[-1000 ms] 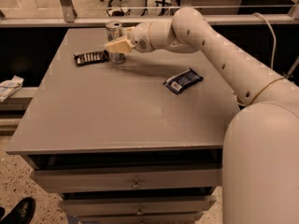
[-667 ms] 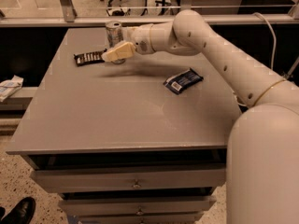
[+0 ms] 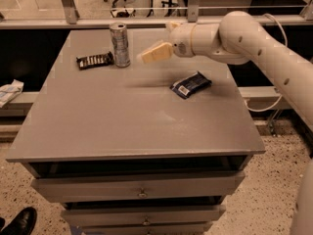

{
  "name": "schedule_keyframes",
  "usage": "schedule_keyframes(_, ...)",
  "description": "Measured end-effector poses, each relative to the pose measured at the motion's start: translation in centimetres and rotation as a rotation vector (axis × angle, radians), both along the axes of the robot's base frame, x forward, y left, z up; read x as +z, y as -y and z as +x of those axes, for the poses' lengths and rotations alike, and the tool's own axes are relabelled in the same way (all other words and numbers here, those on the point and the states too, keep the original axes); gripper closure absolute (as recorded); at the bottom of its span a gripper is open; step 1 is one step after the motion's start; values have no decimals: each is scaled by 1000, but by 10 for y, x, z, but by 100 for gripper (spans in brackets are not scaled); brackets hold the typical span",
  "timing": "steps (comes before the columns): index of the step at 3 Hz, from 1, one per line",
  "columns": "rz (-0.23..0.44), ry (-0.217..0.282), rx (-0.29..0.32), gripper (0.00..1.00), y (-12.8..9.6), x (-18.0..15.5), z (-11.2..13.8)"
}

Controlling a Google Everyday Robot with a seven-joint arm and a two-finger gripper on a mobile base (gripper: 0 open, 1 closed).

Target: Move redbull can near rxbar chocolate

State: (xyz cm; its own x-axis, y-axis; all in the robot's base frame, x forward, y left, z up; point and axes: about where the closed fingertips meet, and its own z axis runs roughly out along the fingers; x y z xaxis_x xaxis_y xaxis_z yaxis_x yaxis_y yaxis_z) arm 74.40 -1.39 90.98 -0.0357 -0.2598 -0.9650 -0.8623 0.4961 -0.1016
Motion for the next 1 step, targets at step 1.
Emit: schedule_keyframes(1,3,-7,8,0,-4,-3,2)
